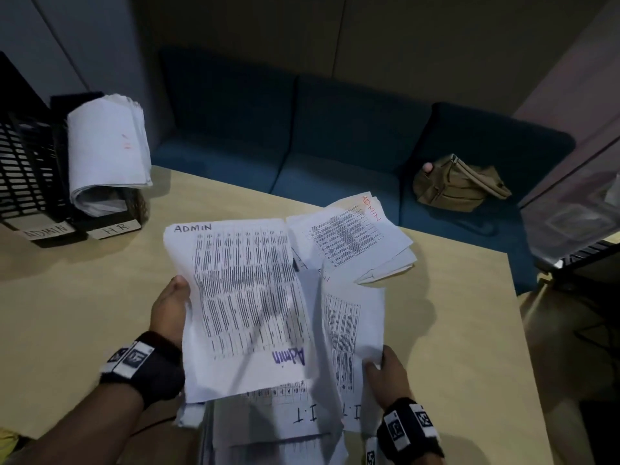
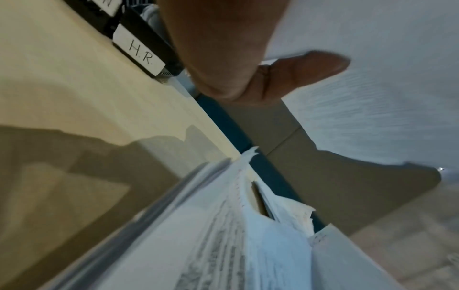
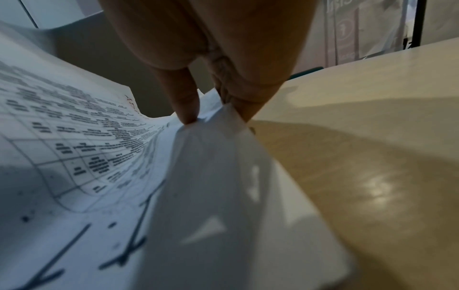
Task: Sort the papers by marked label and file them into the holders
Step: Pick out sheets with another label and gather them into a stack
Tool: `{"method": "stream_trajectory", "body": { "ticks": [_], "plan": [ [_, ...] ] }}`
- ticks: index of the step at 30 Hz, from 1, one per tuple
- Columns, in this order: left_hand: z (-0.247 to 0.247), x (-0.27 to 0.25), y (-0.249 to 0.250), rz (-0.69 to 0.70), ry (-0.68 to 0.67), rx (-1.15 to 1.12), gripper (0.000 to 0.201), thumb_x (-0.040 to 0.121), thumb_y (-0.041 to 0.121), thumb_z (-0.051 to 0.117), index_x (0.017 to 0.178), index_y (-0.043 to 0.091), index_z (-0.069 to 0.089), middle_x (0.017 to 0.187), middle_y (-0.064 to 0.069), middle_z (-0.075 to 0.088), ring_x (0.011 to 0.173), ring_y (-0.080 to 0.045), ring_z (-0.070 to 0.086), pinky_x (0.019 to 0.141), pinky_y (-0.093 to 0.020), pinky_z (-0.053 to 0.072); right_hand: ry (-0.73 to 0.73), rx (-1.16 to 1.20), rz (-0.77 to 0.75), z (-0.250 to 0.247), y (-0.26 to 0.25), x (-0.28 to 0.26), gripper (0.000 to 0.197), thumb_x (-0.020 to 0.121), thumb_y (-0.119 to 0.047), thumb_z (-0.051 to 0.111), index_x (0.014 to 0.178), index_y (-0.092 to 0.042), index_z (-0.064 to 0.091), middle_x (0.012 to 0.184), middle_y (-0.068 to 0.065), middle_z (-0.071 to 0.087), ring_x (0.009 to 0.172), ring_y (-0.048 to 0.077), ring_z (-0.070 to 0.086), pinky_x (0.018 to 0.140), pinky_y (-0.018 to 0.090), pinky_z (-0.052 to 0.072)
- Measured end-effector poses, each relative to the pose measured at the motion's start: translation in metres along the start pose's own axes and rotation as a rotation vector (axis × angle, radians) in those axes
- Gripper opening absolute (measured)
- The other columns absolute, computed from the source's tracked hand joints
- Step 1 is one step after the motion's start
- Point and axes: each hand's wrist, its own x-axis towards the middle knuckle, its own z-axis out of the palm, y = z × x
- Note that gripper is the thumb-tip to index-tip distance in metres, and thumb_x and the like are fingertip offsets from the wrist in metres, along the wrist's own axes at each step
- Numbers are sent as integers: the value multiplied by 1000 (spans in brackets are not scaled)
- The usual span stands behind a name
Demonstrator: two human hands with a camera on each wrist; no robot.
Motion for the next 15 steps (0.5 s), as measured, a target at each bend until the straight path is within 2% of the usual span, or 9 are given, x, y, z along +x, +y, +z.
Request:
{"method": "stream_trajectory", "body": {
  "ticks": [2, 3, 5, 7, 10, 13, 15],
  "plan": [
    [3, 8, -2, 10, -40, 66, 24, 98, 30, 49, 89, 14, 64, 93, -2, 69, 87, -24, 65, 81, -34, 51, -13, -27, -3, 1, -2, 0, 36, 90, -15, 55, 122, -1, 51, 122, 16, 60, 110, 31, 57, 76, 25, 37],
    [5, 11, -8, 32, -73, 138, 25, 97, 32, 49, 92, 11, 63, 97, -5, 67, 93, -26, 62, 85, -36, 48, -20, -41, -24, 1, -4, -1, 35, 90, -16, 55, 122, -1, 51, 123, 16, 60, 111, 30, 57, 78, 25, 38],
    [14, 9, -25, 85, -136, 359, 25, 98, 32, 46, 96, 9, 57, 95, -8, 63, 92, -25, 58, 82, -35, 43, -35, -23, -69, 1, -11, -4, 34, 90, -13, 54, 123, -3, 52, 124, 13, 60, 112, 28, 57, 84, 26, 40],
    [22, 7, -49, 119, -134, 622, 25, 98, 32, 45, 95, 9, 55, 90, -11, 62, 85, -26, 58, 77, -35, 41, -46, 40, -115, 0, -20, -8, 34, 90, -9, 53, 124, -7, 52, 121, 6, 61, 108, 22, 56, 86, 24, 38],
    [24, 9, -77, 40, -61, 697, 19, 95, 24, 49, 96, 5, 53, 89, -21, 63, 89, -36, 62, 76, -39, 43, -66, 110, -196, -2, -33, -13, 31, 90, -10, 54, 120, -17, 56, 113, -7, 62, 103, 15, 58, 84, 24, 42],
    [28, 5, -89, 31, -99, 793, 10, 92, 19, 52, 89, 10, 51, 82, -8, 60, 81, -30, 59, 69, -31, 38, -103, 181, -264, -9, -44, -20, 15, 89, -13, 58, 97, -25, 63, 94, -12, 71, 88, 6, 65, 71, 21, 49],
    [33, -5, -90, 77, -150, 844, 10, 92, 17, 55, 86, 12, 48, 79, -5, 59, 75, -25, 54, 63, -29, 36, -96, 214, -325, -16, -52, -25, 19, 89, -8, 56, 91, -24, 64, 89, -13, 71, 82, 4, 66, 67, 17, 50]
  ]
}}
